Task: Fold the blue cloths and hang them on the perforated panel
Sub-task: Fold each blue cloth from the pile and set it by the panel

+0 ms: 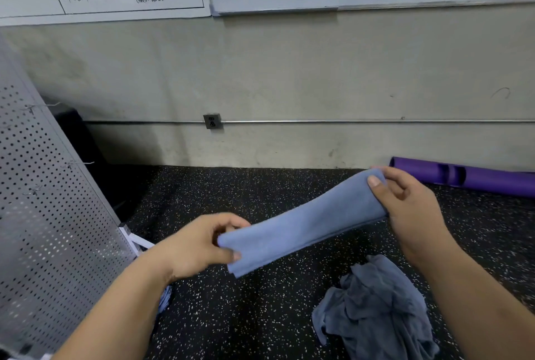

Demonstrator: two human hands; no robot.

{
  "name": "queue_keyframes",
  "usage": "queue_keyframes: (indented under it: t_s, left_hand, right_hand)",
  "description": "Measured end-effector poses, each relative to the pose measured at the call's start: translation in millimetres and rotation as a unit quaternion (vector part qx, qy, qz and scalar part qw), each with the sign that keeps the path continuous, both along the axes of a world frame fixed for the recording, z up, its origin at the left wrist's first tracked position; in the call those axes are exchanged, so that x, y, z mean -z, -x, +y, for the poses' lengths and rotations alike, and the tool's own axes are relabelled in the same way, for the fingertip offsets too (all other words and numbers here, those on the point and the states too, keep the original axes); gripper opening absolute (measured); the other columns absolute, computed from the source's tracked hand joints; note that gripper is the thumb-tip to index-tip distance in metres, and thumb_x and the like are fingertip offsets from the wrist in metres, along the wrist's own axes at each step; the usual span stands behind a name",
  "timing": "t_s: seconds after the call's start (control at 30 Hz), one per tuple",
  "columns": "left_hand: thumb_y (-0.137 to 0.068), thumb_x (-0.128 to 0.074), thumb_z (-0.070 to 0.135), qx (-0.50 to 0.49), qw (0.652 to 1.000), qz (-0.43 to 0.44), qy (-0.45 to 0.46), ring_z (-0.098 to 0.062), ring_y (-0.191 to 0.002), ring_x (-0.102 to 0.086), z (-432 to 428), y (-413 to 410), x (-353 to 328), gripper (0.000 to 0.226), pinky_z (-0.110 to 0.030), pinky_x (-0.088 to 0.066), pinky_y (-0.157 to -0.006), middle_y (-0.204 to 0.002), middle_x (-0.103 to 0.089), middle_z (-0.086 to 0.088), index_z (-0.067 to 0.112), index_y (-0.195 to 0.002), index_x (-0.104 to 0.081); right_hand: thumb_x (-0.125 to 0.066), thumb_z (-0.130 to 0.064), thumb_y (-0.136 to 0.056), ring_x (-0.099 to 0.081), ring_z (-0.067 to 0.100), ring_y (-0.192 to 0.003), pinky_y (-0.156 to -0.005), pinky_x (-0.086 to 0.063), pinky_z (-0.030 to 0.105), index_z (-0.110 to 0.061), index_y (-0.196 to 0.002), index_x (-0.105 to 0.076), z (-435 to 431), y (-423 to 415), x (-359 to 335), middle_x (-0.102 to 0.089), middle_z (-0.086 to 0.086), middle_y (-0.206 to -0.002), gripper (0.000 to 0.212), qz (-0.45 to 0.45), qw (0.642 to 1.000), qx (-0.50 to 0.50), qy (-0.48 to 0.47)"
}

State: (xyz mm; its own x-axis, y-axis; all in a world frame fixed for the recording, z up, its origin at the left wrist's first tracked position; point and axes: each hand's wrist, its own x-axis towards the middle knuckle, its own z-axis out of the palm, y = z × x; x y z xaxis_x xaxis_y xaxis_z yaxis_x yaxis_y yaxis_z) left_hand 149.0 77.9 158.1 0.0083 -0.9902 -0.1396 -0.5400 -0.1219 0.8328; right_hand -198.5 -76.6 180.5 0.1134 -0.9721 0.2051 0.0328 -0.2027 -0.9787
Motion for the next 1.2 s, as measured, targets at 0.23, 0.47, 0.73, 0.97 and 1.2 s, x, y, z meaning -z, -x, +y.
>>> queue_keyframes:
  t_s: [0.23,0.47,0.73,0.97,1.2]
  left_hand:
    - [-0.075,-0.086,0.028,0.098,0.982,-0.121,-0.105,-0.016,-0.092,-0.07,-4,45,23,0.039,-0.054,-0.059,-0.09,-0.106,-0.074,0.002,0.031,-0.109,-0.067]
    - [-0.089,-0.086,0.017,0.093,0.992,0.083,-0.009,-0.008,-0.126,-0.067,-10,102,7,0.058,-0.035,-0.054,-0.108,-0.132,-0.073,0.012,0.028,-0.139,-0.059]
    - [-0.093,-0.075,-0.007,0.045,0.957,0.281,0.064,-0.017,-0.122,-0.069,-16,113,-8,0.055,-0.029,-0.055,-0.099,-0.132,-0.074,-0.007,0.006,-0.142,-0.057]
    - [-0.1,-0.069,0.008,0.086,0.936,0.337,0.044,-0.046,-0.131,-0.062,-21,118,-11,0.045,-0.058,-0.048,-0.114,-0.138,-0.067,-0.024,-0.001,-0.143,-0.058]
    - [-0.096,-0.071,0.01,0.055,0.921,0.384,0.024,-0.03,-0.111,-0.071,-19,123,-12,0.034,-0.042,-0.057,-0.099,-0.122,-0.075,-0.02,0.004,-0.129,-0.071]
  right_hand:
    - [-0.08,-0.011,-0.092,-0.077,0.009,-0.094,-0.084,-0.059,0.019,-0.022,-0.112,-0.076,36,-36,-38,-0.082,-0.003,-0.098,0.024,0.012,0.989,-0.112,0.094]
    - [-0.088,-0.01,-0.085,-0.077,0.01,-0.097,-0.085,-0.056,0.018,-0.023,-0.105,-0.081,54,-60,-48,-0.082,-0.007,-0.099,0.025,0.096,0.96,-0.223,0.138]
    - [-0.088,-0.021,-0.075,-0.077,0.013,-0.09,-0.082,-0.059,0.02,-0.015,-0.105,-0.081,48,-55,-57,-0.081,0.004,-0.097,0.031,0.049,0.962,-0.243,0.115]
    - [-0.089,-0.026,-0.072,-0.076,0.012,-0.087,-0.08,-0.058,0.02,-0.016,-0.099,-0.079,43,-59,-52,-0.081,0.004,-0.094,0.031,0.034,0.966,-0.238,0.099]
    - [-0.089,-0.026,-0.071,-0.076,0.013,-0.087,-0.081,-0.058,0.02,-0.015,-0.097,-0.079,40,-64,-47,-0.081,0.005,-0.094,0.031,0.014,0.967,-0.229,0.11]
